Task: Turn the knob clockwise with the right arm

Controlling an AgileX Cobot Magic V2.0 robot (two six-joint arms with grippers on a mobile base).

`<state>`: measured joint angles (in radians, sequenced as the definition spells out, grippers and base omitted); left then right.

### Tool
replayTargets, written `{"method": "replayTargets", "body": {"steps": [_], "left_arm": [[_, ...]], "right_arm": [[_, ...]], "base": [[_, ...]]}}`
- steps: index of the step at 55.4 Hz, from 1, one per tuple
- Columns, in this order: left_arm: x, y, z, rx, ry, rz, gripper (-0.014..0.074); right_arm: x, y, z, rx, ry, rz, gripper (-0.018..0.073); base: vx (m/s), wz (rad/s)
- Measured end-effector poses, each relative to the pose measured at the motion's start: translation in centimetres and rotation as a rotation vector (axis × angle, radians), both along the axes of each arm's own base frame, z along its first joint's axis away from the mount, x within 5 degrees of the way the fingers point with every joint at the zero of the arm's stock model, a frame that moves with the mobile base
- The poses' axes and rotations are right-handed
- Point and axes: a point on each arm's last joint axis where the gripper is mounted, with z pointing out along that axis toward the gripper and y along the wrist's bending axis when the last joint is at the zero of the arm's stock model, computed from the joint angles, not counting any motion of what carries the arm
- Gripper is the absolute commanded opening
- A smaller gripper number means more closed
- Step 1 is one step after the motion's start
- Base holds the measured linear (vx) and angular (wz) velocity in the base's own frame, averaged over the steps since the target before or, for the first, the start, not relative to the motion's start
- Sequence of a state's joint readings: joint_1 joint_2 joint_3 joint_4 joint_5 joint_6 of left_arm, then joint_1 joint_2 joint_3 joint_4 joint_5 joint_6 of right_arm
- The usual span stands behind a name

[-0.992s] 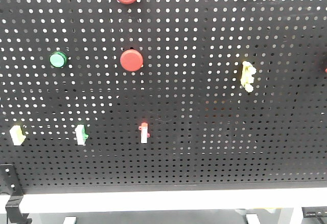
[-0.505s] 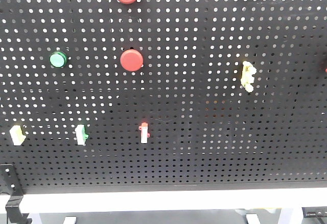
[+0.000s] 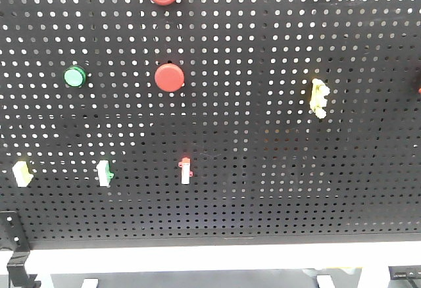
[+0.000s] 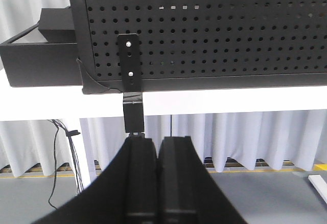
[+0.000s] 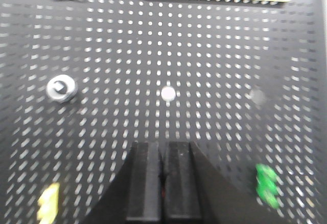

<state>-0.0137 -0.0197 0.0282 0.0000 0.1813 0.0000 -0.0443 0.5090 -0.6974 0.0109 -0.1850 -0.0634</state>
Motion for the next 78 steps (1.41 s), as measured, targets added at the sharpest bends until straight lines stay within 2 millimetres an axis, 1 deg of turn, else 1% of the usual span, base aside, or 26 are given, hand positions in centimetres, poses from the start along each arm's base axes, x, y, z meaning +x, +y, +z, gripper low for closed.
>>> {"method": "replayTargets", "body": {"steps": [5,9,12,15,23,27,31,35,37,38,43,49,55,57,58,59,68,78], "left_arm": [[0.0,0.0,0.0,0.000,0.000,0.000,-0.0006],[0.0,0.0,0.0,0.000,0.000,0.000,-0.0006],[0.0,0.0,0.0,0.000,0.000,0.000,-0.0006],[0.0,0.0,0.0,0.000,0.000,0.000,-0.0006],[0.0,0.0,0.0,0.000,0.000,0.000,-0.0006],[0.0,0.0,0.0,0.000,0.000,0.000,-0.0006],[0.0,0.0,0.0,0.000,0.000,0.000,-0.0006],[0.0,0.0,0.0,0.000,0.000,0.000,-0.0006],[0.0,0.0,0.0,0.000,0.000,0.000,-0.0006],[0.0,0.0,0.0,0.000,0.000,0.000,-0.0006],[0.0,0.0,0.0,0.000,0.000,0.000,-0.0006],[0.0,0.0,0.0,0.000,0.000,0.000,-0.0006],[0.0,0.0,0.0,0.000,0.000,0.000,-0.0006],[0.0,0.0,0.0,0.000,0.000,0.000,-0.0006],[0.0,0.0,0.0,0.000,0.000,0.000,-0.0006],[0.0,0.0,0.0,0.000,0.000,0.000,-0.0006],[0.0,0.0,0.0,0.000,0.000,0.000,-0.0006],[0.0,0.0,0.0,0.000,0.000,0.000,-0.0006]], "right_arm": [[1.6,-0.1,1.0,0.001,0.028,0.000,0.0326],[2.9,-0.1,1.5,0.002,0.048,0.000,0.0395],[4.1,-0.2,1.5,0.003,0.064,0.000,0.0431],[4.9,-0.2,1.4,0.003,0.067,0.000,0.0446],[6.6,-0.3,1.1,-0.008,0.066,-0.003,0.0440],[7.3,-0.2,0.9,-0.058,0.085,-0.010,0.0435],[8.2,0.1,1.0,-0.145,0.113,-0.014,0.0431],[9.1,0.8,1.6,-0.242,0.141,-0.003,0.0431],[9.9,1.2,1.7,-0.285,0.160,0.010,0.0431],[10.1,1.6,2.3,-0.327,0.155,0.013,0.0431],[11.9,3.1,3.6,-0.436,0.173,0.047,0.0431],[13.8,5.2,5.3,-0.536,0.187,0.079,0.0431],[15.9,6.9,6.8,-0.638,0.191,0.069,0.0431],[16.6,7.3,7.2,-0.661,0.186,0.063,0.0431],[17.0,7.4,7.1,-0.671,0.192,0.062,0.0431],[17.3,7.6,7.6,-0.677,0.178,0.056,0.0431],[19.5,8.2,9.0,-0.699,0.150,0.034,0.0431],[21.9,8.9,9.2,-0.704,0.149,0.032,0.0430]], "base": [[0.00,0.00],[0.00,0.00],[0.00,0.00],[0.00,0.00],[0.00,0.00],[0.00,0.00],[0.00,0.00],[0.00,0.00],[0.00,0.00],[0.00,0.00],[0.00,0.00],[0.00,0.00],[0.00,0.00],[0.00,0.00],[0.00,0.00],[0.00,0.00],[0.00,0.00],[0.00,0.00]]}}
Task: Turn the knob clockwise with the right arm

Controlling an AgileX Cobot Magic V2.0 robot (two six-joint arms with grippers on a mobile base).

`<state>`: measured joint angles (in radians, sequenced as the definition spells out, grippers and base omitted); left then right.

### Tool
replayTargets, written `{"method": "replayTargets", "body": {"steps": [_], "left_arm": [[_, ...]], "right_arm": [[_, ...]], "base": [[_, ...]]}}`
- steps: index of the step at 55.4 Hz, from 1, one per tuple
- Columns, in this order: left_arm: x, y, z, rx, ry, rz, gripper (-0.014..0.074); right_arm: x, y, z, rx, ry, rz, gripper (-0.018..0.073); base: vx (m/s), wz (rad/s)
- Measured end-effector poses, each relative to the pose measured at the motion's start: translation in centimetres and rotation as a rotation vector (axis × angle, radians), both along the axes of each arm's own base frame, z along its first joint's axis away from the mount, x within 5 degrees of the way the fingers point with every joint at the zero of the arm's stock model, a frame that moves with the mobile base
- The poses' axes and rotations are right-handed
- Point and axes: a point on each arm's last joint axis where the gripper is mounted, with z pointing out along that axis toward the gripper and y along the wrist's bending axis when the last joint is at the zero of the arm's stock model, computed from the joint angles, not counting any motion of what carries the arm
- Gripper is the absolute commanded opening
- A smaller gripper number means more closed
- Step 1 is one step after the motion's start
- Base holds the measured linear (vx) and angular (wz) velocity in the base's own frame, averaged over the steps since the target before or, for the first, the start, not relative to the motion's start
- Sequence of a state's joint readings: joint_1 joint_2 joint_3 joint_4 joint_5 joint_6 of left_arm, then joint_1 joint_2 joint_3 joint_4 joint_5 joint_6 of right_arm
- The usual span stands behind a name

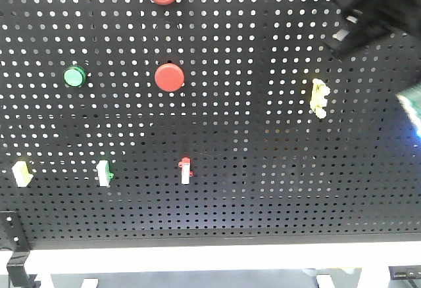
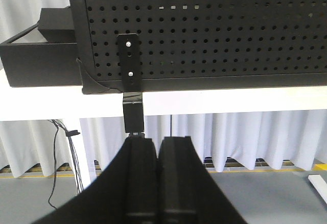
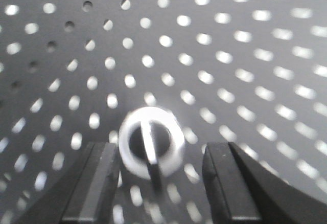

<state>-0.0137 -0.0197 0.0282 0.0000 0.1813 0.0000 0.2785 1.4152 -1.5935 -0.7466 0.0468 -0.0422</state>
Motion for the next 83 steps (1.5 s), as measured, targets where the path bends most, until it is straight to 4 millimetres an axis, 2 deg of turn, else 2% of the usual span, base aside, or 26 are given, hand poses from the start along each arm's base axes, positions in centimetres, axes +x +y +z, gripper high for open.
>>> {"method": "replayTargets", "body": {"steps": [12,28,42,48,74,83], "left_arm": [[0.0,0.0,0.0,0.000,0.000,0.000,-0.0006],[0.0,0.0,0.0,0.000,0.000,0.000,-0.0006],[0.0,0.0,0.0,0.000,0.000,0.000,-0.0006],[0.0,0.0,0.0,0.000,0.000,0.000,-0.0006],[0.0,0.0,0.0,0.000,0.000,0.000,-0.0006],[0.0,0.0,0.0,0.000,0.000,0.000,-0.0006]], "right_arm": [[0.9,0.3,0.1,-0.003,-0.002,-0.003,0.0361],[0.9,0.3,0.0,-0.003,0.008,-0.009,0.0126],[0.6,0.0,0.1,0.006,0.038,-0.035,0.0008],[0.1,-0.4,0.2,0.030,0.074,-0.065,-0.0015],[0.0,-0.4,0.1,0.052,0.088,-0.060,-0.0003],[0.0,-0.3,0.1,0.203,0.127,-0.020,-0.0002]], "base": [[0.00,0.00],[0.00,0.00],[0.00,0.00],[0.00,0.00],[0.00,0.00],[0.00,0.00]]}}
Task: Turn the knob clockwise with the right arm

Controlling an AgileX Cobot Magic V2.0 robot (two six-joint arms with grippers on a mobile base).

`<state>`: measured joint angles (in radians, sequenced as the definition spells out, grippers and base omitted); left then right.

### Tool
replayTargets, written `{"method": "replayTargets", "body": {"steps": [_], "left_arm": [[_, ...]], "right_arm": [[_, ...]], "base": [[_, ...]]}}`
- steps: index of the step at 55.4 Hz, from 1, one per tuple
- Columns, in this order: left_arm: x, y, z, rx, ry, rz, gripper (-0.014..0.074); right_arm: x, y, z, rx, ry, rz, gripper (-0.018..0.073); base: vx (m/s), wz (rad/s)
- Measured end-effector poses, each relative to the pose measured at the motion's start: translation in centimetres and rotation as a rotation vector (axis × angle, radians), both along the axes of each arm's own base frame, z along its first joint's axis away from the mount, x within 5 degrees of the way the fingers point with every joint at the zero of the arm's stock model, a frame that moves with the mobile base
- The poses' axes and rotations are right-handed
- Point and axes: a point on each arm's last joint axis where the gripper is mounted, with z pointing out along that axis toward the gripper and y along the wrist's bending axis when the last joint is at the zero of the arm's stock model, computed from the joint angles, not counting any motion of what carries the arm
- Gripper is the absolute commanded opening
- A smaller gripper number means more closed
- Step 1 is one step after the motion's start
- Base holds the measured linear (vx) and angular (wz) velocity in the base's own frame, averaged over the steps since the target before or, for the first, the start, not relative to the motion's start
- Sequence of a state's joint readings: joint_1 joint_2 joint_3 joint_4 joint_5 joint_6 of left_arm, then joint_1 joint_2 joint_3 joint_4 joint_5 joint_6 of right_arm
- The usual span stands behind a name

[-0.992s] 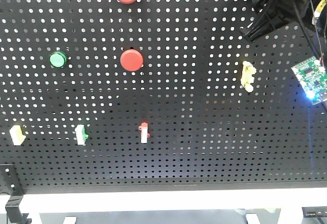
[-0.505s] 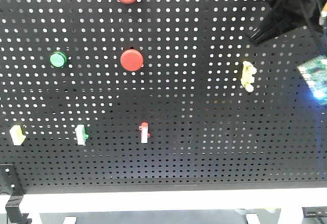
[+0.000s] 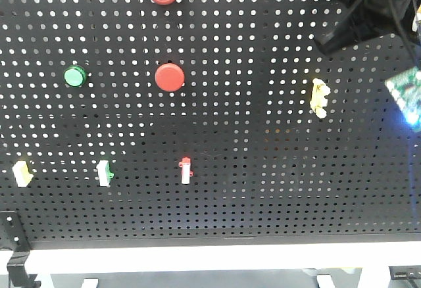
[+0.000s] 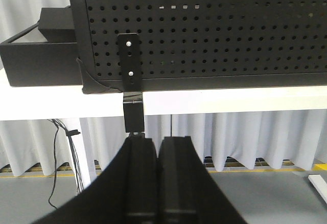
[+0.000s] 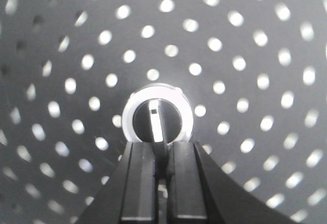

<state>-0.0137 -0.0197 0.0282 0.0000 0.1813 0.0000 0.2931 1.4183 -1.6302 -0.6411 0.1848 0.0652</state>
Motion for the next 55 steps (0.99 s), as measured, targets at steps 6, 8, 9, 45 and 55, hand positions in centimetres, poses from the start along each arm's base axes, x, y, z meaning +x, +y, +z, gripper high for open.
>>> {"method": "replayTargets", "body": {"steps": [6,8,9,45,55], "left_arm": [[0.00,0.00,0.00,0.000,0.000,0.000,-0.0006],[0.00,0.00,0.00,0.000,0.000,0.000,-0.0006],[0.00,0.00,0.00,0.000,0.000,0.000,-0.0006],[0.00,0.00,0.00,0.000,0.000,0.000,-0.0006],[0.00,0.00,0.00,0.000,0.000,0.000,-0.0006]], "right_arm": [[-0.01,0.06,-0.04,0.109,0.025,0.023,-0.0002],[0.00,0.07,-0.06,0.141,0.033,0.029,-0.0002],[-0.01,0.08,-0.06,0.152,0.036,0.032,-0.0002],[-0.15,0.71,-0.14,0.879,0.221,0.219,-0.0001],[-0.17,0.88,-0.09,1.099,0.271,0.283,-0.0001]], "base": [[0.00,0.00],[0.00,0.00],[0.00,0.00],[0.00,0.00],[0.00,0.00]]}}
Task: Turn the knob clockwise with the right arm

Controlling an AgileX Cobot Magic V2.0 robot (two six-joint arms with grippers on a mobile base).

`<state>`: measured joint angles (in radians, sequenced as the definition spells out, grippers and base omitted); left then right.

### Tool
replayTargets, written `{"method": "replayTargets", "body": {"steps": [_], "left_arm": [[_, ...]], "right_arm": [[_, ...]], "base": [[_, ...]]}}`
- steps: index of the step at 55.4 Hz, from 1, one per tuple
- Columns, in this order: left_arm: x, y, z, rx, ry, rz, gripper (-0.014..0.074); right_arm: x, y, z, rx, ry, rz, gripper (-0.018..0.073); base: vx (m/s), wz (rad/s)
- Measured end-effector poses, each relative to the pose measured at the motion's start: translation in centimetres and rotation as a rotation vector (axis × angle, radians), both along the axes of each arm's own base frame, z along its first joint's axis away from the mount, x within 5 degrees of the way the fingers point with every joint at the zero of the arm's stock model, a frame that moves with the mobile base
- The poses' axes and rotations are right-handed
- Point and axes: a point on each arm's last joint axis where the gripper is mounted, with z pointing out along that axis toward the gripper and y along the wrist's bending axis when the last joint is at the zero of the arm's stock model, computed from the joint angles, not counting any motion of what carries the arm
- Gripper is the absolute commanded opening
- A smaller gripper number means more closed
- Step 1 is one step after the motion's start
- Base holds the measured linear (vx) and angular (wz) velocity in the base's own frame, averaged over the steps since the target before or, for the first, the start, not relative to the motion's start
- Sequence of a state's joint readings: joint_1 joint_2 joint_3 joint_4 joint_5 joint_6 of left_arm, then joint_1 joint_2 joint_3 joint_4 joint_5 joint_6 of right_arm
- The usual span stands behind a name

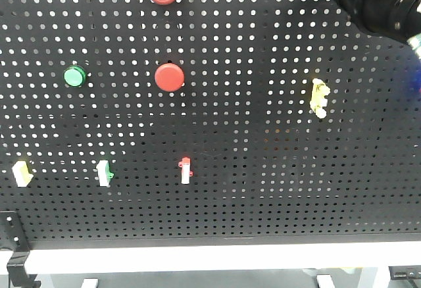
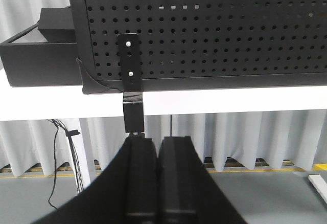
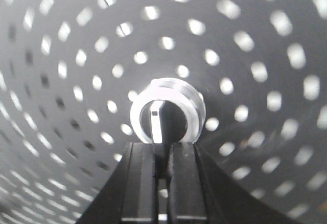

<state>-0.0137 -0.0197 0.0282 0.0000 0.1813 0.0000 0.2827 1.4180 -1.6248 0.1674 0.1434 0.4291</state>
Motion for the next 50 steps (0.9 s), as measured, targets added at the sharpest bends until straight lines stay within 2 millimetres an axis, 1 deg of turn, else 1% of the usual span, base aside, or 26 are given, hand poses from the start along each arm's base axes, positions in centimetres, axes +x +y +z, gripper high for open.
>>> {"method": "replayTargets", "body": {"steps": [9,18,24,34,42,48,50], "left_arm": [[0.00,0.00,0.00,0.000,0.000,0.000,-0.0006],[0.00,0.00,0.00,0.000,0.000,0.000,-0.0006],[0.00,0.00,0.00,0.000,0.000,0.000,-0.0006],[0.00,0.00,0.00,0.000,0.000,0.000,-0.0006],[0.00,0.00,0.00,0.000,0.000,0.000,-0.0006],[0.00,0.00,0.00,0.000,0.000,0.000,-0.0006],[0.00,0.00,0.00,0.000,0.000,0.000,-0.0006]], "right_arm": [[-0.02,0.13,0.08,0.184,0.047,0.052,-0.0001],[0.00,0.11,0.07,0.237,0.059,0.065,0.0010],[0.00,0.12,0.05,0.242,0.061,0.066,0.0036],[0.02,0.11,0.02,0.243,0.061,0.066,0.0144],[0.01,0.12,0.04,0.252,0.063,0.068,0.0288],[-0.05,0.04,0.26,0.262,0.042,0.063,0.0371],[-0.05,-0.02,0.37,0.266,0.030,0.059,0.0386]], "base": [[0.00,0.00],[0.00,0.00],[0.00,0.00],[0.00,0.00],[0.00,0.00],[0.00,0.00],[0.00,0.00]]}}
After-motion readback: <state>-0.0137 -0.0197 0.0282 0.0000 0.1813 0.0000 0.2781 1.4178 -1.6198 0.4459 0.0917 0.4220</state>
